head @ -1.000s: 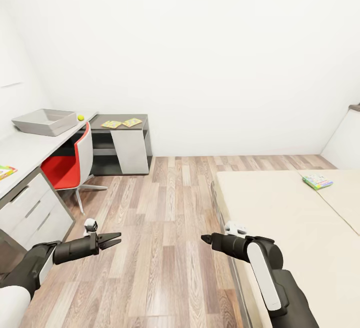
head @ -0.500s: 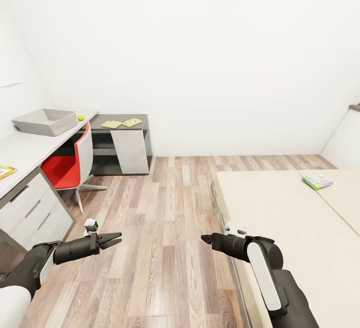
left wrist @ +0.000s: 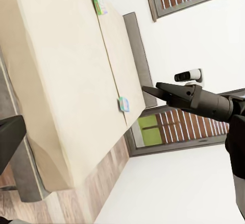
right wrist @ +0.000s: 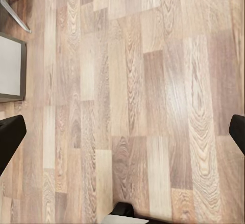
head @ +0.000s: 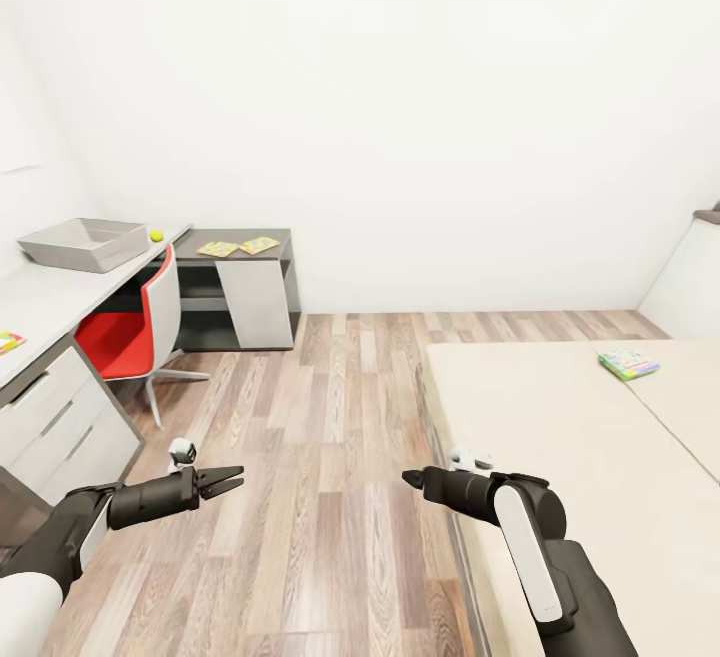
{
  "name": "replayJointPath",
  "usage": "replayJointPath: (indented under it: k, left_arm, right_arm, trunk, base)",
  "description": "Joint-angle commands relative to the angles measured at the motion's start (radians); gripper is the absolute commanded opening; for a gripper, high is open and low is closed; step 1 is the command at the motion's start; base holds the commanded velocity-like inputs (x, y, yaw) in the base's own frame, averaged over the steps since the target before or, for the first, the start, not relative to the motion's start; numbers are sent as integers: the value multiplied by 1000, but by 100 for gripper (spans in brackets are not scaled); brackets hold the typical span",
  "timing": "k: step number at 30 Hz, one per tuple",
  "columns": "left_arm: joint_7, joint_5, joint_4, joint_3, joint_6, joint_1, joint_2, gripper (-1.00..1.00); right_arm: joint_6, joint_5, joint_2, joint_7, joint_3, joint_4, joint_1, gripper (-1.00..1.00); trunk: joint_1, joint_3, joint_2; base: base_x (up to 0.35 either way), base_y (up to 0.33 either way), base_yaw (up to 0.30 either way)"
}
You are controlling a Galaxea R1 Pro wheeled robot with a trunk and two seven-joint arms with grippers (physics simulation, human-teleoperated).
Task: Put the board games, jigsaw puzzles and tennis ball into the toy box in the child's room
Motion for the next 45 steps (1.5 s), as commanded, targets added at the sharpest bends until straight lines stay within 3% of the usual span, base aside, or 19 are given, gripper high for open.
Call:
replayJointPath:
  k: [1,45]
  left_arm:
    - [-4,-1,0,0,11,-1,0,100]
    - [-4,-1,0,0,11,-1,0,100]
  right_arm:
    - [3,-9,0,-9,0,-1,-1,100]
    - [3,-9,0,-9,0,-1,-1,100]
  trunk:
    - [0,-1,-1]
    - [0,-1,-1]
  base:
    - [0,-129,0]
    - [0,-178,0]
